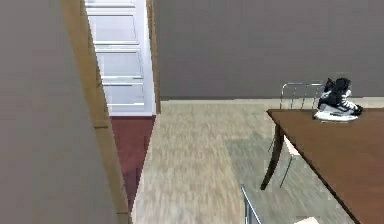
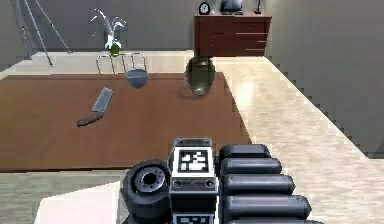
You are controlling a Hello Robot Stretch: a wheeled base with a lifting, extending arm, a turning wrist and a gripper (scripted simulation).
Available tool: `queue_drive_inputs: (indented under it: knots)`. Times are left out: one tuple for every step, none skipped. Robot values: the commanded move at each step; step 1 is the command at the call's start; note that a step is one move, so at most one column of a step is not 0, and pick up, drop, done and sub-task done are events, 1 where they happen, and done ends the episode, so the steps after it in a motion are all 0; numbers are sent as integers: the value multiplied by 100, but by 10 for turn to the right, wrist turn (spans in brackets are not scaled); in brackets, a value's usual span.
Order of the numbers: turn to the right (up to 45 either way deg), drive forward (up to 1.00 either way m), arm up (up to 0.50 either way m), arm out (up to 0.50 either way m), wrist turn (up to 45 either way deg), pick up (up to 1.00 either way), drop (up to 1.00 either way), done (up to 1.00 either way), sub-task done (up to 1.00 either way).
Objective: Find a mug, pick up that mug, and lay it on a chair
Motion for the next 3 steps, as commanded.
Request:
queue_drive_inputs:
  knots:
    - [450, 0, 0, 0, 0, 0, 0, 0, 0]
    - [450, 0, 0, 0, 0, 0, 0, 0, 0]
    - [0, 20, 0, 0, 0, 0, 0, 0, 0]
